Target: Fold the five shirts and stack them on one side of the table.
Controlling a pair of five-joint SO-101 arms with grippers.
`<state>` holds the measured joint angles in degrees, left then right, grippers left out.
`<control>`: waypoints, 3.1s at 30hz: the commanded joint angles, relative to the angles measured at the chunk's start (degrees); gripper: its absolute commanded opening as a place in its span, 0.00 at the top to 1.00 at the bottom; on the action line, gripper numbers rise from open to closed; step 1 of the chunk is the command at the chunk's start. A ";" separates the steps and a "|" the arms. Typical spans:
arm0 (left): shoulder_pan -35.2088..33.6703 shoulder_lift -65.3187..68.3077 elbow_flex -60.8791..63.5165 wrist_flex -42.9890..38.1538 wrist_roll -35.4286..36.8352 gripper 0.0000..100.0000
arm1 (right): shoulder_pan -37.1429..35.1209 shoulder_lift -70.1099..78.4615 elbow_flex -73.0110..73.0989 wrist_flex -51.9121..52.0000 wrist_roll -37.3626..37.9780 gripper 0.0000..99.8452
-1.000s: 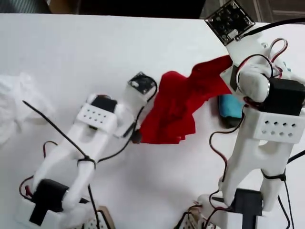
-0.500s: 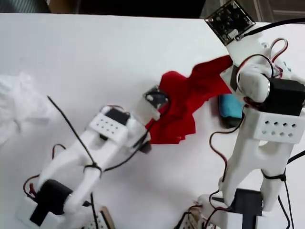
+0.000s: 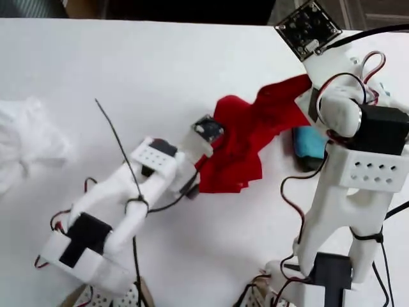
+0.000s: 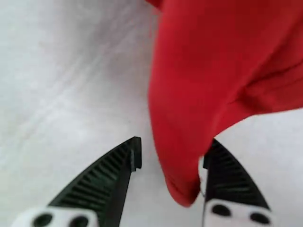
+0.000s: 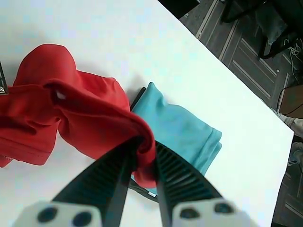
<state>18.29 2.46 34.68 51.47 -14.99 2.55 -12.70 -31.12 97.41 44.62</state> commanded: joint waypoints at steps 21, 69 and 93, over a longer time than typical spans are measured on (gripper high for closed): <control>-0.53 0.09 -7.96 6.24 0.35 0.93 | 0.40 -1.98 -0.09 -0.13 0.35 0.98; -6.68 0.70 -13.05 8.35 -5.80 0.78 | 0.13 -1.89 -0.09 -0.04 0.00 0.98; -3.16 2.11 -12.53 8.26 -5.80 0.92 | 0.57 -2.42 -0.09 -0.04 0.26 0.98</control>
<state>14.86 3.87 22.37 60.53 -20.79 2.55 -12.70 -31.03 97.41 44.62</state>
